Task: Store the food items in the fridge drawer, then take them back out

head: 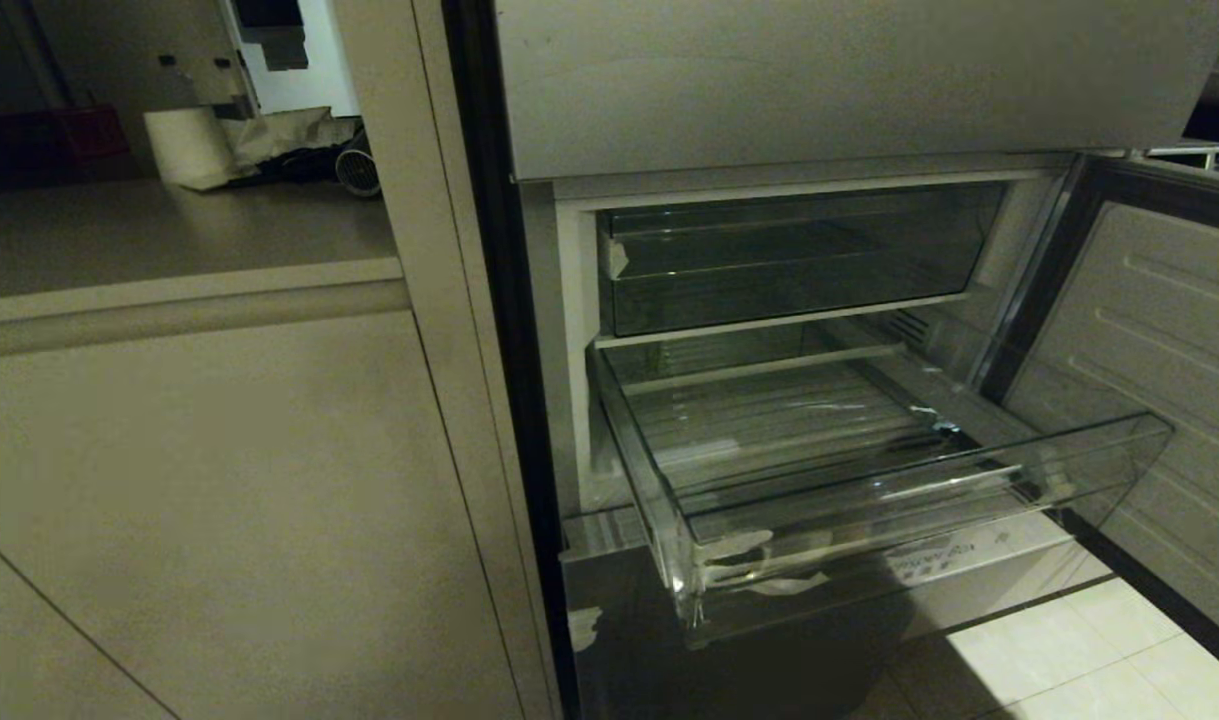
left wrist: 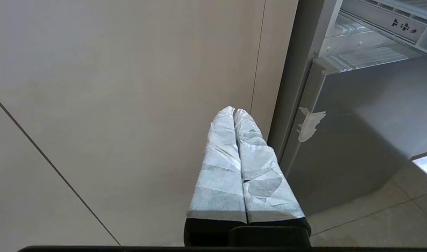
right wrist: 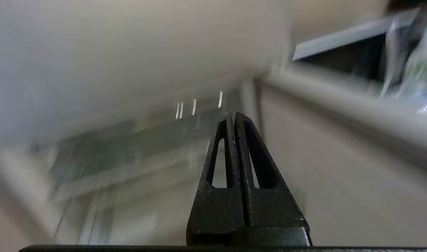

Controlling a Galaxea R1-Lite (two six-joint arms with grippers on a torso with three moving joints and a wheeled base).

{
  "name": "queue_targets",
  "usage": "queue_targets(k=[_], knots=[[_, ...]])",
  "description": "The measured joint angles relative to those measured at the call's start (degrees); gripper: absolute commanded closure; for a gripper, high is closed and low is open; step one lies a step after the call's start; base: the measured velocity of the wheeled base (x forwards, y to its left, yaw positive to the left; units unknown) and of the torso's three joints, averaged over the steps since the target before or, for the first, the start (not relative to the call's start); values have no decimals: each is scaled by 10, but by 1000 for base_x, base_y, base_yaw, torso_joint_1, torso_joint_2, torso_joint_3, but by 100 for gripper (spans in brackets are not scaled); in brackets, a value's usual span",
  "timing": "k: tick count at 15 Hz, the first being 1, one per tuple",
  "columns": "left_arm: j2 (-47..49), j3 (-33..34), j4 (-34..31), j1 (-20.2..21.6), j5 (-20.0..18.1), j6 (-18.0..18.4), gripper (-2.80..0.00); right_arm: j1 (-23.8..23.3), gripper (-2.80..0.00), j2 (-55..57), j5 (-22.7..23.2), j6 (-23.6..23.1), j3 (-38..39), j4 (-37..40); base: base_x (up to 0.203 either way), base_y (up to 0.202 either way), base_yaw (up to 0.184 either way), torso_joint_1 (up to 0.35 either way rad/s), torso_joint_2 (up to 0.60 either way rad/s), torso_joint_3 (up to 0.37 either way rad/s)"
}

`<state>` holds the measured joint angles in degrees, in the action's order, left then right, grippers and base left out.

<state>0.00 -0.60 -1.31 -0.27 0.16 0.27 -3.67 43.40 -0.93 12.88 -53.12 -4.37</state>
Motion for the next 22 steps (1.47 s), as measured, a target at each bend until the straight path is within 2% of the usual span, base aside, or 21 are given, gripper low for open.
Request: queue_targets(k=[2, 4, 6, 8, 10, 12, 17, 19, 22], knots=[[0, 0, 0, 0, 0, 0, 0, 98, 0, -29, -99, -6, 21, 114, 0, 0, 0, 0, 0, 0], [0, 0, 0, 0, 0, 0, 0, 152, 0, -22, -182, 13, 59, 193, 0, 0, 0, 0, 0, 0], [0, 0, 0, 0, 0, 0, 0, 172, 0, 1, -202, 30, 101, 206, 0, 0, 0, 0, 0, 0], [0, 0, 0, 0, 0, 0, 0, 184, 0, 39, -197, 47, 132, 207, 0, 0, 0, 0, 0, 0], [0, 0, 0, 0, 0, 0, 0, 195, 0, 81, -172, 77, 147, 207, 0, 0, 0, 0, 0, 0], [0, 0, 0, 0, 0, 0, 0, 200, 0, 115, -135, 83, 157, 208, 0, 0, 0, 0, 0, 0], [0, 0, 0, 0, 0, 0, 0, 202, 0, 173, -83, 83, 161, 205, 0, 0, 0, 0, 0, 0], [0, 0, 0, 0, 0, 0, 0, 202, 0, 206, -79, 83, 159, 172, 0, 0, 0, 0, 0, 0], [0, 0, 0, 0, 0, 0, 0, 201, 0, 272, -70, 80, 162, 61, 0, 0, 0, 0, 0, 0]])
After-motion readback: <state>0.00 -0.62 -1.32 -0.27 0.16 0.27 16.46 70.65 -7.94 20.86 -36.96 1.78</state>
